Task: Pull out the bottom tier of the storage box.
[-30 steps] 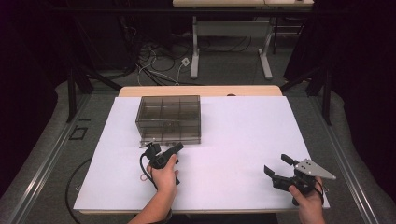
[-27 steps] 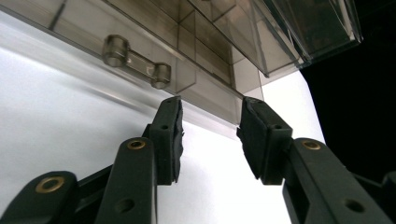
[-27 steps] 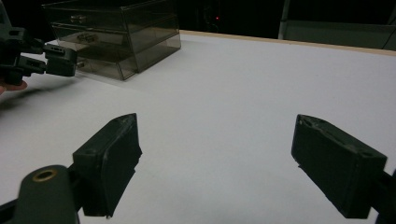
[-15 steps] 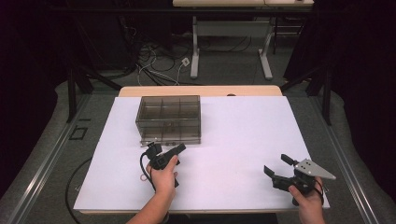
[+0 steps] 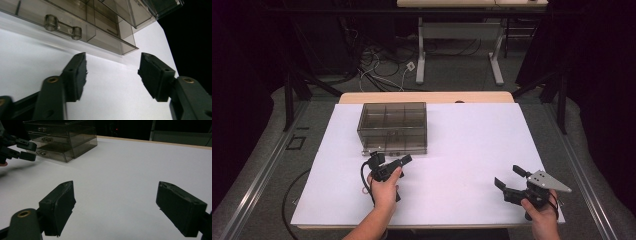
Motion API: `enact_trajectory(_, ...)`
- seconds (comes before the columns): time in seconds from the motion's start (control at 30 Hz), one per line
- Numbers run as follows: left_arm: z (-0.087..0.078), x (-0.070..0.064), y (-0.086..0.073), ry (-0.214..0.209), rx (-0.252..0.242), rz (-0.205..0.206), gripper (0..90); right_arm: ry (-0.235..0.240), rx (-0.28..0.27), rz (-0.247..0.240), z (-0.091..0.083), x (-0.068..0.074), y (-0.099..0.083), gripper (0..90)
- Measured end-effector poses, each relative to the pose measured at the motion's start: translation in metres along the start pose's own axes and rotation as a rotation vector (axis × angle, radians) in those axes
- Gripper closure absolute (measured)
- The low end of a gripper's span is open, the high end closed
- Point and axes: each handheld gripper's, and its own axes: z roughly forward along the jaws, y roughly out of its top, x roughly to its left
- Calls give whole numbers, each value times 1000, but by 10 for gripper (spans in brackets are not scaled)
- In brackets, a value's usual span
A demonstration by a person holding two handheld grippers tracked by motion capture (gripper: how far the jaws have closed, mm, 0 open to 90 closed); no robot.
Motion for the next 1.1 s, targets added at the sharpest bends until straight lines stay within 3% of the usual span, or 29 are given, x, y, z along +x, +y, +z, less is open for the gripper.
enact_trajectory(0.1, -3, -3, 3, 16, -6, 54, 351, -1, 1, -2, 0, 0, 0, 147)
enact_trajectory(0.33, -7, -3, 7, 22, 14, 82, 315, -1, 3, -2, 0, 0, 0, 147)
enact_trajectory(0.43, -9, -3, 9, 35, 22, 117, 293, 0, -1, -3, 0, 0, 0, 147)
enact_trajectory(0.57, -11, -3, 12, 28, 18, 121, 285, 4, -6, -3, 1, 0, 0, 147)
enact_trajectory(0.87, -20, -5, 19, 56, 4, 147, 270, 3, -4, -7, 1, 0, -1, 147)
enact_trajectory(1.07, -25, -8, 23, 102, 6, 239, 266, 3, -1, -6, 1, 0, -1, 147)
enact_trajectory(1.1, -25, -8, 23, 102, 6, 239, 266, 3, -1, -6, 1, 0, -1, 147)
